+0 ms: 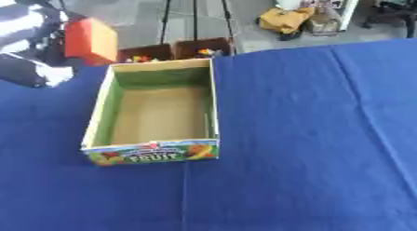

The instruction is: Pick up objects on the table and place them in the box.

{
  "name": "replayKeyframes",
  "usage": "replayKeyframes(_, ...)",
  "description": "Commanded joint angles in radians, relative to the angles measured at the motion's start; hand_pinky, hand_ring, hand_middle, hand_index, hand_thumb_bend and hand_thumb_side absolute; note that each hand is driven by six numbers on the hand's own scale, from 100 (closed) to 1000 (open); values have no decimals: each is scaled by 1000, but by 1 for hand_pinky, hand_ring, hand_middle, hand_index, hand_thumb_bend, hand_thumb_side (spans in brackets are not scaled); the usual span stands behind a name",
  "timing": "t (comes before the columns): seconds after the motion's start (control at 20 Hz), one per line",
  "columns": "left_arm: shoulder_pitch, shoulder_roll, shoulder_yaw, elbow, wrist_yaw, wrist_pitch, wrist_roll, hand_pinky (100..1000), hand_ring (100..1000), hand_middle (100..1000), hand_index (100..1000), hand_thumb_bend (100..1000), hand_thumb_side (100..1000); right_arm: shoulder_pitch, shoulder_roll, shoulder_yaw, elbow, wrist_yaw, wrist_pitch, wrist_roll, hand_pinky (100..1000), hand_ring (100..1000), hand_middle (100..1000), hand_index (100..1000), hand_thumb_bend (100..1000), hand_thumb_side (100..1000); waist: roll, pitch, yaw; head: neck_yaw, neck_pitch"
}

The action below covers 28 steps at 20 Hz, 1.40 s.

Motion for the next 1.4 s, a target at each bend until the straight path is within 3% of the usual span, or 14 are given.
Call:
replayKeyframes(0.05, -31, -13, -16, 60, -39, -21, 7, 100, 358, 464, 673, 100, 251, -13, -8, 3, -19, -14, -2, 8, 724, 837, 551, 739, 267, 866, 13, -27, -6, 7, -16)
replayKeyframes(0.4, -37, -62, -55, 211, -109, -95, 11, 100, 358, 462, 664, 100, 246, -22, -7, 7, -19, -24, -5, 16, 725, 837, 550, 739, 266, 862, 19, -18, -28, 12, -20)
replayKeyframes(0.75, -43, -88, -61, 304, -139, -122, 11, 100, 361, 485, 682, 100, 245, -25, -6, 9, -19, -29, -4, 23, 727, 839, 549, 740, 274, 855, 24, -14, -38, 13, -18)
replayKeyframes(0.85, -43, -93, -63, 317, -145, -131, 4, 100, 388, 535, 724, 100, 244, -26, -5, 9, -19, -30, -4, 25, 727, 840, 549, 741, 274, 853, 25, -12, -40, 13, -19)
replayKeyframes(0.95, -42, -96, -67, 324, -151, -141, -12, 100, 431, 646, 849, 100, 261, -26, -5, 9, -19, -31, -4, 26, 727, 840, 549, 741, 274, 854, 26, -12, -42, 12, -19)
replayKeyframes(1.1, -40, -96, -73, 327, -160, -174, -63, 147, 521, 819, 1000, 100, 395, -26, -4, 8, -19, -32, -3, 28, 728, 840, 548, 741, 277, 852, 26, -11, -42, 11, -20)
replayKeyframes(1.25, -39, -93, -71, 317, -166, -215, -108, 221, 604, 914, 1000, 100, 435, -25, -3, 8, -19, -32, -2, 30, 729, 841, 548, 740, 277, 850, 24, -12, -38, 10, -20)
replayKeyframes(1.4, -38, -90, -67, 306, -187, -247, -121, 245, 624, 977, 1000, 100, 478, -25, -2, 7, -19, -33, -1, 31, 729, 841, 547, 739, 279, 851, 23, -12, -38, 10, -21)
